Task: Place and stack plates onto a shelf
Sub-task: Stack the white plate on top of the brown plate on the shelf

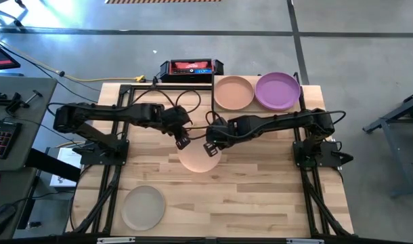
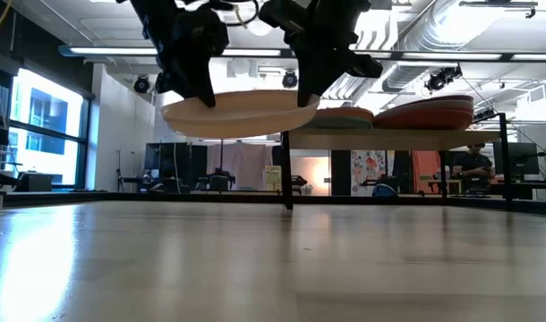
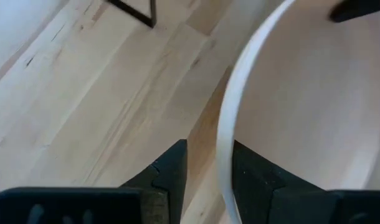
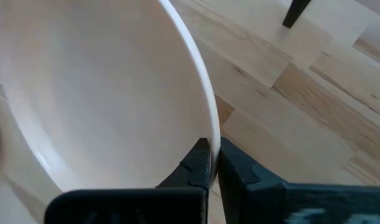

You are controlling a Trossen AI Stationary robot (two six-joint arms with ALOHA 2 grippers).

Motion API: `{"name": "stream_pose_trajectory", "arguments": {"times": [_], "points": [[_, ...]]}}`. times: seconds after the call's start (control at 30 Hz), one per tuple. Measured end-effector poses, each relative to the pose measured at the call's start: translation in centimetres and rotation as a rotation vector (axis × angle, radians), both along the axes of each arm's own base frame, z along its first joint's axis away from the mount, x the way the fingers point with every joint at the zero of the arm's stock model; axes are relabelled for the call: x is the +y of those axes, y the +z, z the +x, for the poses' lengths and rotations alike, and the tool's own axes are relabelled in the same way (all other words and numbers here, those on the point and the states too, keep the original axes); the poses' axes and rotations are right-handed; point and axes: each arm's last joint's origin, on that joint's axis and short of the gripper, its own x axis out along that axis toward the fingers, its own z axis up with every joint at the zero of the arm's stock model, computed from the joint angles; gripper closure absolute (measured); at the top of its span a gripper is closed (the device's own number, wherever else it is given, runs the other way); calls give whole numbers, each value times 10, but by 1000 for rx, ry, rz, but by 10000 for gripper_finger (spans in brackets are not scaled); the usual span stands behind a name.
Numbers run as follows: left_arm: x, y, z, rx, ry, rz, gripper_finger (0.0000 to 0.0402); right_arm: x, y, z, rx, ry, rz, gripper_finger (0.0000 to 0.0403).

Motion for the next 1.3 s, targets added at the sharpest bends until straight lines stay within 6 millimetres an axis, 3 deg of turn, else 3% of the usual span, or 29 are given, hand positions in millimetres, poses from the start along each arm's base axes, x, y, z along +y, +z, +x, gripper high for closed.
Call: {"name": "stream_pose_trajectory", "arguments": {"times": [0.37,0.67,1.0,1.3], "points": [[-5,31,-15,-171,-29,-7,298,-20,17,-10,-21,-7,-28,402],[-6,50,-29,-259,-50,27,298,-52,63,-43,-122,3,-82,402],[5,61,-35,-312,16,138,298,-127,111,-103,-234,-52,-169,403],[21,64,-36,-345,95,168,298,-198,119,-152,-276,-125,-149,403]]}}
